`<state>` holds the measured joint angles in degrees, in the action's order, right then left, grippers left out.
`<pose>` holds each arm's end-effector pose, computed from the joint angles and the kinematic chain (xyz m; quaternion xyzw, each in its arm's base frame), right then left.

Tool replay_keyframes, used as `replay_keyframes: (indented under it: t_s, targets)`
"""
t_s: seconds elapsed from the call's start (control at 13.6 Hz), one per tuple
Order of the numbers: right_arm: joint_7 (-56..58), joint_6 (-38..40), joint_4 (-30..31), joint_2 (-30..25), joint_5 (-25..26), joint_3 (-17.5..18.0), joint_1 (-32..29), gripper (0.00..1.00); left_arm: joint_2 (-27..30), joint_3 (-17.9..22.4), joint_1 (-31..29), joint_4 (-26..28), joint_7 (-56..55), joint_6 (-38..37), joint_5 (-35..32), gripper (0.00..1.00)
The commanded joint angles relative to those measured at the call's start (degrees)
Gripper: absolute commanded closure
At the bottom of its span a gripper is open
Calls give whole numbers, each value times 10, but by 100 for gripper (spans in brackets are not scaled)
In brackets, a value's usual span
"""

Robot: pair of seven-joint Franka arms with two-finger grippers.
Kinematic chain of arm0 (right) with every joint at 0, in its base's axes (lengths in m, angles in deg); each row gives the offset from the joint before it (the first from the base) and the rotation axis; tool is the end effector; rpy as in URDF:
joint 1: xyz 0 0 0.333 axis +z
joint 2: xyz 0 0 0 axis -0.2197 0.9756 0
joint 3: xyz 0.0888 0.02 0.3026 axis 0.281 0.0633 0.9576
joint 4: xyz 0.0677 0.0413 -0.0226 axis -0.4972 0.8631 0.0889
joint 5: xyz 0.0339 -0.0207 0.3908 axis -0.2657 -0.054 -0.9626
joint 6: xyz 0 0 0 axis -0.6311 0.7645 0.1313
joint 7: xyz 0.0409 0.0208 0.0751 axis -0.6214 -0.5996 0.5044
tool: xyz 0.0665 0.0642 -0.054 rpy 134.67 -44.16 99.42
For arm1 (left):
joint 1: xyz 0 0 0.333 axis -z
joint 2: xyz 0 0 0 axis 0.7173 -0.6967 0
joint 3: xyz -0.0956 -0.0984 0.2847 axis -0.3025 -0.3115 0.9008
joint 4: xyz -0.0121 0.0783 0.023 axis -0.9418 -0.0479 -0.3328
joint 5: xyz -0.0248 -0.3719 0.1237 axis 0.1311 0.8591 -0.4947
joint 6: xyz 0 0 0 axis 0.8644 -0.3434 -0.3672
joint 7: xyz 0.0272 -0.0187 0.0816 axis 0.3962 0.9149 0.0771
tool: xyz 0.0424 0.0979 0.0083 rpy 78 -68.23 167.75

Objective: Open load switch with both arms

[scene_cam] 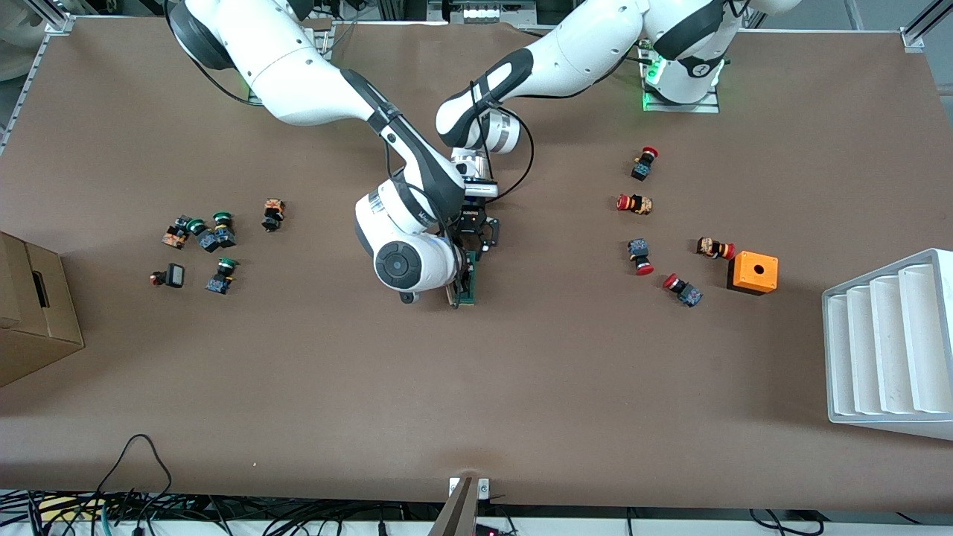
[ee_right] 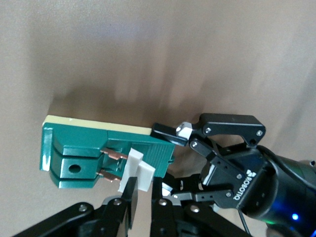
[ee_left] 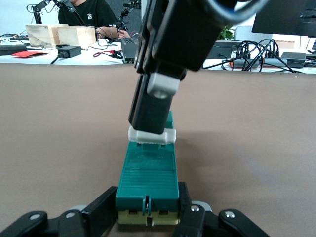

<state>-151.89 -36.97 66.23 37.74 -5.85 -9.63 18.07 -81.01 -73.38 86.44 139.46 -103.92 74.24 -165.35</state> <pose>0.5914 0.4638 0.2203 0.7645 -0.6129 -0.1989 0.0193 0.3519 -0.5411 0.0648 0.8272 0.0171 0.5611 0.0224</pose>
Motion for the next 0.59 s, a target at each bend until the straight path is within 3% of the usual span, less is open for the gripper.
replay_keyframes:
  t_s: [0.0,0.52]
  targets:
    - [1,-17,38,-18,16,9,-2,83,-35,10,5,-51,-8,27,-23,47]
    - [1,-38,56,-18,24,11,-2,83,-34,10,5,-51,-7,28,-23,47]
